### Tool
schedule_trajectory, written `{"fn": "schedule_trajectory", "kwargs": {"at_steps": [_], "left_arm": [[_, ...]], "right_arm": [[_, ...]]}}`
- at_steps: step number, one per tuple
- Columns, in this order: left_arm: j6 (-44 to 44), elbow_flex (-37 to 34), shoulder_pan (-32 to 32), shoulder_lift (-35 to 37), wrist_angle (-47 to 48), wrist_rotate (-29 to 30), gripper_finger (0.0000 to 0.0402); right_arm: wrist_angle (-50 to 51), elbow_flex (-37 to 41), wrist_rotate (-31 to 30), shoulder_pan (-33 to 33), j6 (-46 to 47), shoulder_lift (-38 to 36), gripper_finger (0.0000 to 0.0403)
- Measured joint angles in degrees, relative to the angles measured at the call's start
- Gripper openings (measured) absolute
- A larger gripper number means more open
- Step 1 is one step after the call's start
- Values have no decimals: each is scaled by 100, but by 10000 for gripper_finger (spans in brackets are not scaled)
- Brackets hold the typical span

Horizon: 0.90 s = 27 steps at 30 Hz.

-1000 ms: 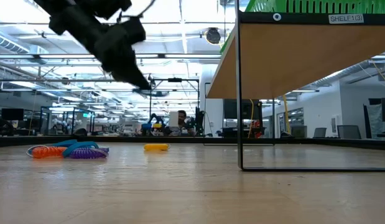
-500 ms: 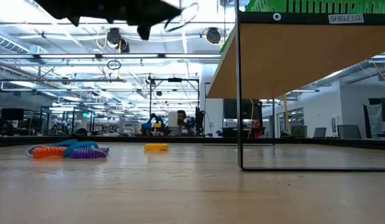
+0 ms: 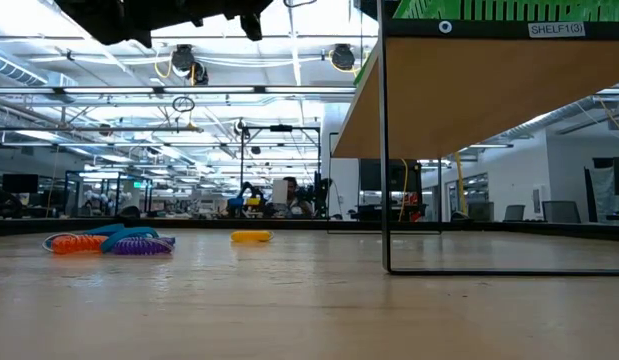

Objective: Pick & Place Office Desk Supplies
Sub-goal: Put the blue rubber band into the middle green bin

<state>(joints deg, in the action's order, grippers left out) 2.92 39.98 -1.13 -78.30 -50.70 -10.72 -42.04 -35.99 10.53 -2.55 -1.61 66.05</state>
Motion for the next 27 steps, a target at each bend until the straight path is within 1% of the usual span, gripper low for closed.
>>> {"fn": "schedule_trajectory", "kwargs": {"at_steps": [5,8,12,15,18,23,27], "left_arm": [[24,145,-2,-171,5,-15,4],[31,284,-2,-262,3,-215,7],[108,550,-1,-414,19,-487,3],[111,683,1,-523,53,-496,7],[137,817,-2,-612,234,-488,3],[218,985,-13,-817,366,-465,7],[236,1017,-70,-885,373,-442,4]], "right_arm": [[-1036,-7,-2,0,352,465,244],[-1381,-19,8,0,389,714,254],[-1282,-243,16,0,415,983,252],[-1279,-436,23,2,410,1186,248],[-1277,-597,73,2,451,1349,248],[-1290,-778,483,2,551,1586,245],[-1316,-859,461,11,549,1736,236]]}}
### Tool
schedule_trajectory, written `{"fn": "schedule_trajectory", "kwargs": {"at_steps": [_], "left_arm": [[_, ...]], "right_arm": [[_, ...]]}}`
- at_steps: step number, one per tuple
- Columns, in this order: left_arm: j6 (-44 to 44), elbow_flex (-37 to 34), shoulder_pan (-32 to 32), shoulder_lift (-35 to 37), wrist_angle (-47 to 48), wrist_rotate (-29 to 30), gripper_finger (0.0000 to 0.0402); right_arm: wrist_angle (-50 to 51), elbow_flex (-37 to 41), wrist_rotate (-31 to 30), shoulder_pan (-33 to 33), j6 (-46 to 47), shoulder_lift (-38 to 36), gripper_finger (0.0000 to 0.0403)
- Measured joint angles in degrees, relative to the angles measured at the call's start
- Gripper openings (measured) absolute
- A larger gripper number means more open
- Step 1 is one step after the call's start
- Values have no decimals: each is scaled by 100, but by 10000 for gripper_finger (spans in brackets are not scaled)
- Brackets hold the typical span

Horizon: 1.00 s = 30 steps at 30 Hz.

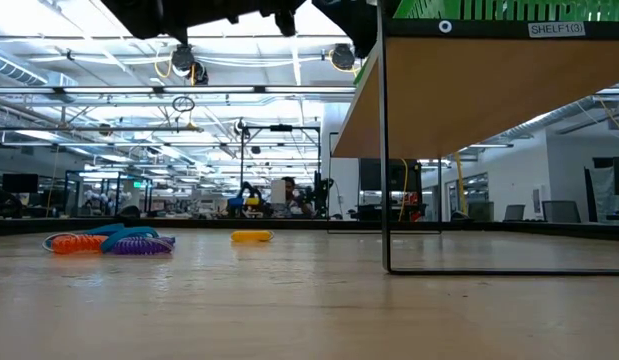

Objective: Pick & Place Office Desk Supplies
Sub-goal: Put the blue rubber band into the middle green bin

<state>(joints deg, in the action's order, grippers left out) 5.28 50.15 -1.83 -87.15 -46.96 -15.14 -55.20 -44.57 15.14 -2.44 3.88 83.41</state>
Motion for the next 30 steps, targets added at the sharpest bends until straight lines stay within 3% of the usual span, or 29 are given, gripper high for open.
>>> {"fn": "schedule_trajectory", "kwargs": {"at_steps": [6,19,24,30], "left_arm": [[-66,0,-19,6,9,13,4],[-106,0,-24,8,22,13,9],[-106,-1,-24,8,-2,30,26],[-171,-2,20,8,-21,681,58]], "right_arm": [[73,13,4,0,-33,16,192],[126,15,17,-9,-308,-30,12],[146,15,17,-9,-306,-30,7],[165,17,17,-9,-306,-30,3]]}}
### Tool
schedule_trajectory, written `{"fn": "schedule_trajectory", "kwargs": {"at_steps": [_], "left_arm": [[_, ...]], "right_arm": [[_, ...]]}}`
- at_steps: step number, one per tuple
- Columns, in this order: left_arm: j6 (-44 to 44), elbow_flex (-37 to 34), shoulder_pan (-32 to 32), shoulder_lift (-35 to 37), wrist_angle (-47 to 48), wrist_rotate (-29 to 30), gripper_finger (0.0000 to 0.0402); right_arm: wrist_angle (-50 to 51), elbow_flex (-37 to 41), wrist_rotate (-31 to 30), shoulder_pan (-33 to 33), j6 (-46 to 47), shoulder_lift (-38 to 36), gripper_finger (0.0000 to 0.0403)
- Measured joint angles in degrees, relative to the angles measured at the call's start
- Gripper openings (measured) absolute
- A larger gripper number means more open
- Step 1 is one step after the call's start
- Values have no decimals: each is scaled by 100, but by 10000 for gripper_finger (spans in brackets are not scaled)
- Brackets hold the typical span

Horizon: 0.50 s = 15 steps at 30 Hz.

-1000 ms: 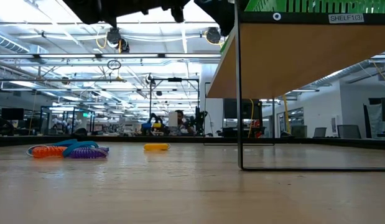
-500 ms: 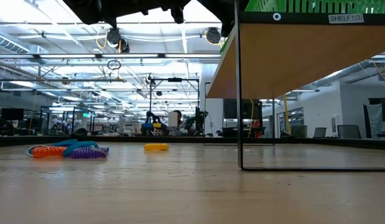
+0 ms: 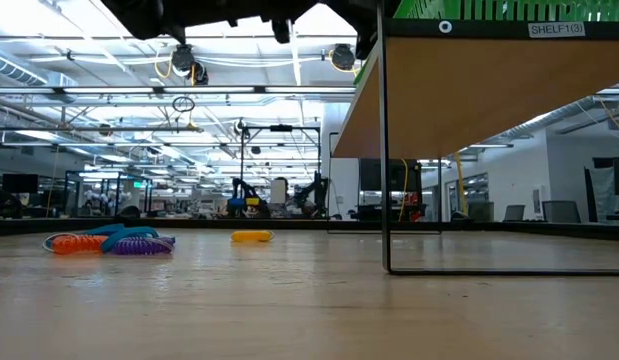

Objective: Pick & Place Office Desk Supplies
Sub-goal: Put the blue rubber band into the middle green bin

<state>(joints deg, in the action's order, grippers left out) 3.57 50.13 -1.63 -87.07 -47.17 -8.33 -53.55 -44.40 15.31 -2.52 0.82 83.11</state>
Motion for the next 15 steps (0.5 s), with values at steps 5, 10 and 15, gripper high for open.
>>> {"fn": "schedule_trajectory", "kwargs": {"at_steps": [5,10,15], "left_arm": [[45,0,132,127,55,336,136],[134,0,173,504,426,476,206],[238,0,123,1137,1780,710,241]], "right_arm": [[273,2,2,-7,0,-116,2],[1046,4,-8,-15,-156,-539,1],[2229,4,-9,-15,-267,-1262,1]]}}
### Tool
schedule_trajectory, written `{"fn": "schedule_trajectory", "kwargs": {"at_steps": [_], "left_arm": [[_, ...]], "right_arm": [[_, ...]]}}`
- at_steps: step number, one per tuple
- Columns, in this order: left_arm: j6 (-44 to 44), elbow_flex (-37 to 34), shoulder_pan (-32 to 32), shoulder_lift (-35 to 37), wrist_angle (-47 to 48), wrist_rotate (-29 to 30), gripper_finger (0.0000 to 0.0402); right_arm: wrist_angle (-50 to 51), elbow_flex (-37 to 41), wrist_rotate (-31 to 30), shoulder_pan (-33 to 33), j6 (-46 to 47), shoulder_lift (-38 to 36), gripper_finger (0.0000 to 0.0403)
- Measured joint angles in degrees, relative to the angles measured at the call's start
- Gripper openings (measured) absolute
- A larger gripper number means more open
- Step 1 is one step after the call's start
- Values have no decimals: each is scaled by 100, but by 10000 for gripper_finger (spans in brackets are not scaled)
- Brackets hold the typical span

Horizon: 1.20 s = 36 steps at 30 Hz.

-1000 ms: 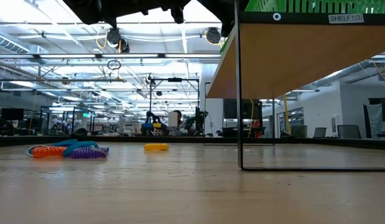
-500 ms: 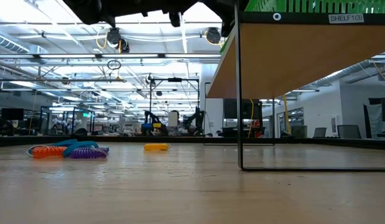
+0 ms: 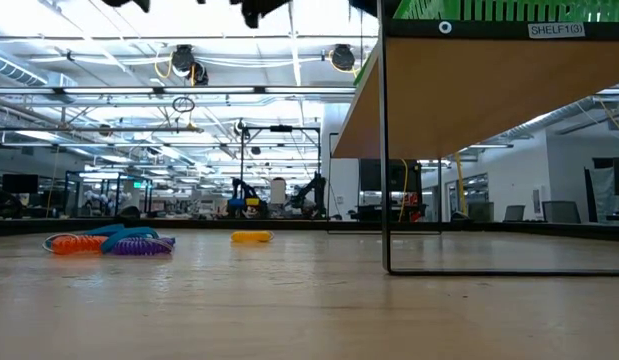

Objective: Pick & Place Office Desk Supplies
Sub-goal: Put the blue rubber band into the middle green bin

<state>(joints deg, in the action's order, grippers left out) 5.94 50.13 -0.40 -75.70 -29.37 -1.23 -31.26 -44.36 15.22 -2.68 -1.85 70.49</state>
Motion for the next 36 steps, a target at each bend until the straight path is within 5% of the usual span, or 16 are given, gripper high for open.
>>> {"fn": "schedule_trajectory", "kwargs": {"at_steps": [8,20,36], "left_arm": [[-524,-7,-153,262,1867,295,248],[-620,-7,-151,-204,1907,292,248],[-903,-4,-151,-197,2636,290,248]], "right_arm": [[2302,0,-3,0,-38,-1152,1],[3213,0,-473,-4,-38,-1673,16],[3445,0,-470,-2,-35,-1696,182]]}}
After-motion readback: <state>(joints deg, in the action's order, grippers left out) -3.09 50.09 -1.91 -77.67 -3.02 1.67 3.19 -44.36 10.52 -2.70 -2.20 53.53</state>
